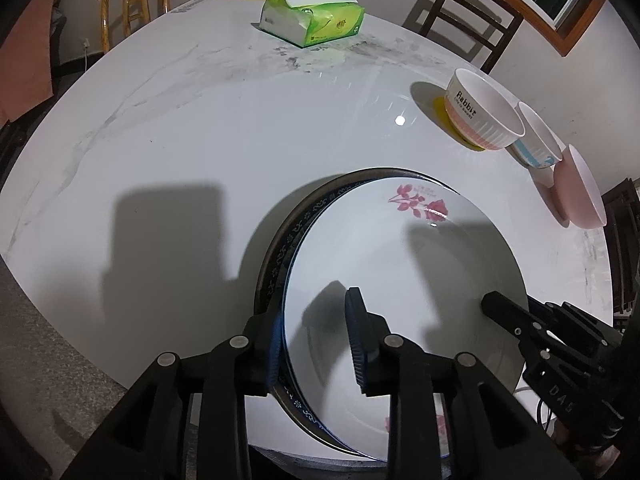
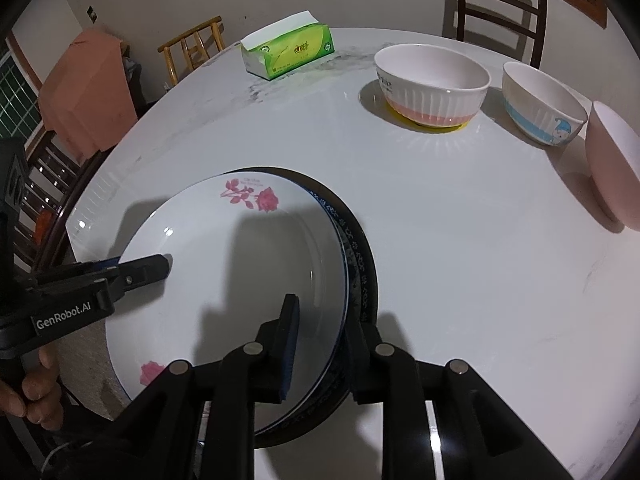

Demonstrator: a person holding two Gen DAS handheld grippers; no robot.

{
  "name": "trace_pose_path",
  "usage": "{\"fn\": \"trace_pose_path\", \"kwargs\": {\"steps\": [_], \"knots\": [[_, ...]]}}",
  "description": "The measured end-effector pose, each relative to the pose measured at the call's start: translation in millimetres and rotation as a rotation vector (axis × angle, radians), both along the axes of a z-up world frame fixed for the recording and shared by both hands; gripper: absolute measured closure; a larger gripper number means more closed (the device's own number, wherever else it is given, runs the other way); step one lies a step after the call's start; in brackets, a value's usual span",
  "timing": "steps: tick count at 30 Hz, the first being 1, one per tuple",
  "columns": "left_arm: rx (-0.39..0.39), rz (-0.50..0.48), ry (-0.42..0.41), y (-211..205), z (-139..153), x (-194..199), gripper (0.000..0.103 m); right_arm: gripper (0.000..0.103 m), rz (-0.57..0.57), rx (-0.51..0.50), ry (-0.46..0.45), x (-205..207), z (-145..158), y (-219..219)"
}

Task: Organize plates and bowls
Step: 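Lower the held pink-flower plate onto the blue-and-white plate stack with left tool, then open the left tool to release the plate on the stack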

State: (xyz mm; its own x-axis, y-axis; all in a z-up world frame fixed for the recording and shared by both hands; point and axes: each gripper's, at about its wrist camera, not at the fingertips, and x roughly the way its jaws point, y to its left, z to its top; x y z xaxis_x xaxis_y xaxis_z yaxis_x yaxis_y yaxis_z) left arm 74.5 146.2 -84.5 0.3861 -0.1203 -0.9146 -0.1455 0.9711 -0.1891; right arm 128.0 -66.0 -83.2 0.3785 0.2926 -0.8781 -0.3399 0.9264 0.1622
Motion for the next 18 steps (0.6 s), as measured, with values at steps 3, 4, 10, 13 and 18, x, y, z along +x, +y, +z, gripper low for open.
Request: {"fn": "trace_pose_path", "kwargs": {"steps": [3, 4, 10, 13, 18], "knots": [[0.018, 0.005, -0.005, -1.4, 1.2, 0.6, 0.075, 0.073, 0.008, -0.019, -0.007, -1.7, 0.2, 6.1], [0.023, 0.005, -0.009, -1.8, 1.6, 0.4, 0.073, 0.072, 0.009, -0.026, -0.007, -1.6, 0.3, 7.5], [0.026, 0.004, -0.013, -2.5, 1.6, 1.1, 0.071, 0.070, 0.005, -0.042, 0.001, -1.0, 0.9, 9.1], [0.045, -0.001, -0.016, -4.4, 1.8, 1.2, 0.071, 0.070, 0.006, -0.054, 0.004, -0.7, 1.0, 10.0], [0.079, -0.007, -0.014, -7.9, 2.2, 2.2, 0.069, 0.070, -0.001, -0.063, 0.005, 0.3, 2.3, 11.0]]}}
